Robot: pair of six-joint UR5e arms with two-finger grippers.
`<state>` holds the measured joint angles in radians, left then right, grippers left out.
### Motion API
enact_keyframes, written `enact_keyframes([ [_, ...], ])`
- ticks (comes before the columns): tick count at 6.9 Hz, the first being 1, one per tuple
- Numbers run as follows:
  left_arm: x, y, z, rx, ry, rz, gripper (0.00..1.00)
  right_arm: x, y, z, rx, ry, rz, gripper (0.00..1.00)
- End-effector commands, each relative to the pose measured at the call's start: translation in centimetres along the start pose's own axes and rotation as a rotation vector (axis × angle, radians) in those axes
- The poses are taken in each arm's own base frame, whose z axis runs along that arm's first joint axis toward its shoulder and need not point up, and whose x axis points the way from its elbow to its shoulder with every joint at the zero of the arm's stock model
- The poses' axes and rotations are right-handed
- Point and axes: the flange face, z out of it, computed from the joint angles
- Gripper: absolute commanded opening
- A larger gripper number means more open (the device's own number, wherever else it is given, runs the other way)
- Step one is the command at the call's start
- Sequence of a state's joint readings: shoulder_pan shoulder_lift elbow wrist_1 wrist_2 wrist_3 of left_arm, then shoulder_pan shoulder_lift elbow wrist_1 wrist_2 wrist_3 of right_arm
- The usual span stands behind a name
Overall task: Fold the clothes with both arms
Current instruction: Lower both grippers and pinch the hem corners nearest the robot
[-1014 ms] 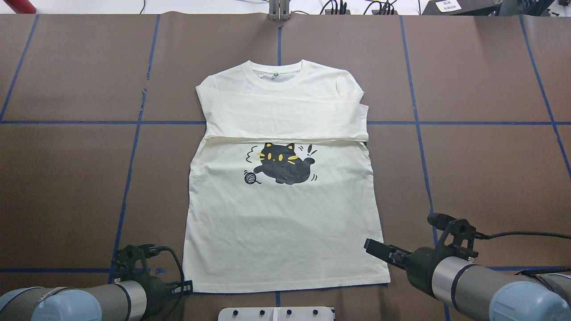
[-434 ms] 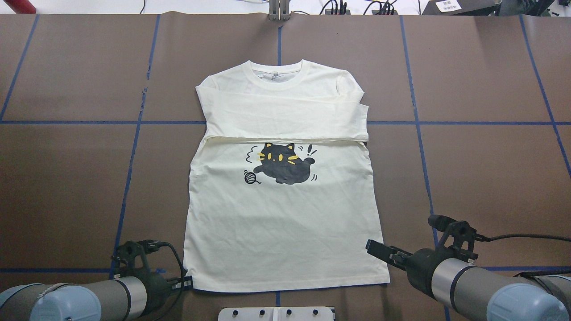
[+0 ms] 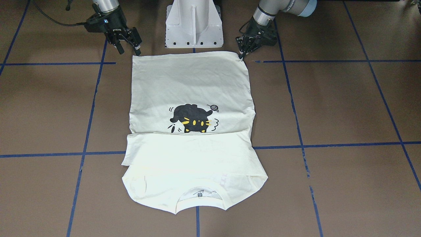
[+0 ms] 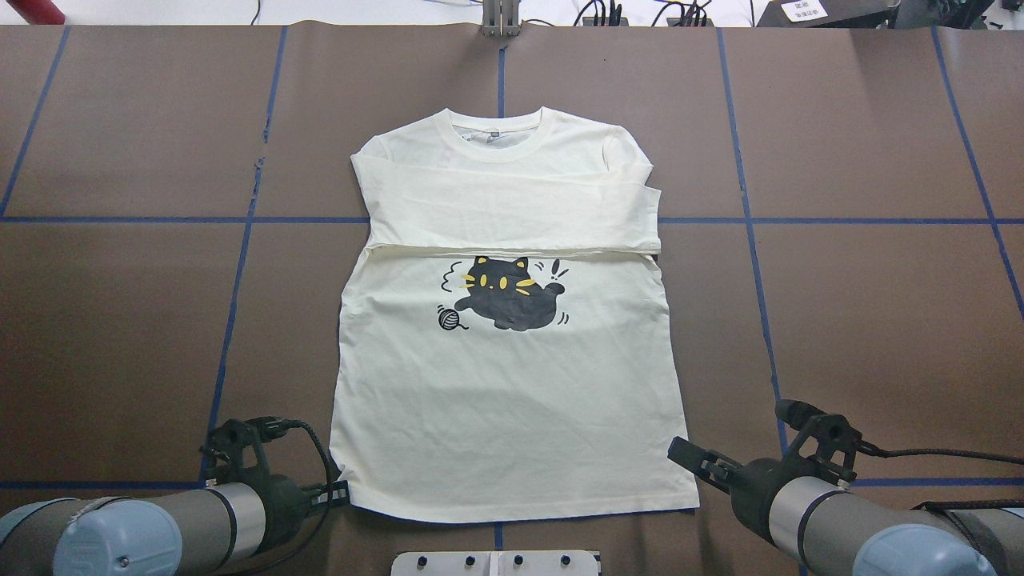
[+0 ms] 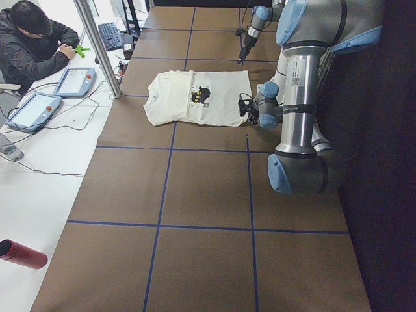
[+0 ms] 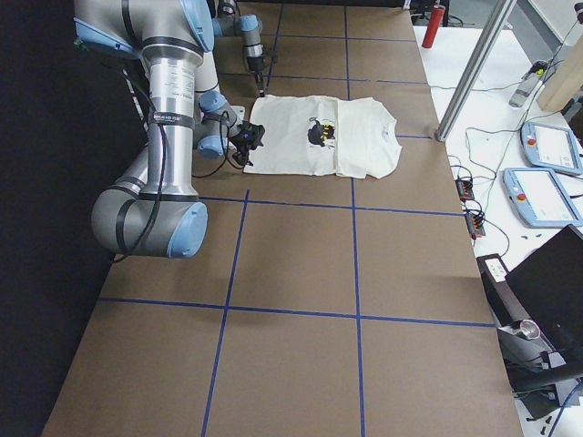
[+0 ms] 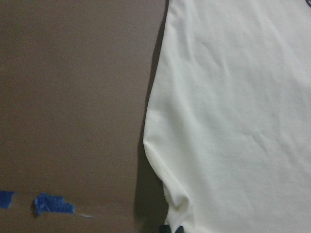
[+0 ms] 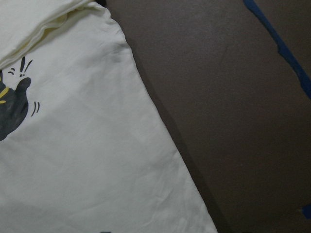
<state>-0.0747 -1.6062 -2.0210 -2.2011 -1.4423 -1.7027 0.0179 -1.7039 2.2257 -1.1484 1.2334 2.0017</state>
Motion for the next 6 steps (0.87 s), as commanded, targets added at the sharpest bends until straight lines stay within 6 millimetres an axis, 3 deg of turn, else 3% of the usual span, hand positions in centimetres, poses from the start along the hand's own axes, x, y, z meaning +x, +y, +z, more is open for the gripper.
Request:
enact_keyframes([
  [1, 0.2, -1.0, -0.3, 0.035, 0.011, -0.008, 0.00, 1.3, 1.0, 0.9, 0.015, 0.079, 0.005, 0.79],
  [3, 0.8, -1.4, -1.0, 0.062, 0.028, -0.011, 0.00, 1.7, 1.9, 2.4, 0.020, 0.100, 0.007, 0.70],
  [6, 0.7, -1.7, -1.0, 0.068, 0.027, -0.013, 0.00, 0.0, 3.4, 3.8, 0.012, 0.082, 0.014, 0.65],
])
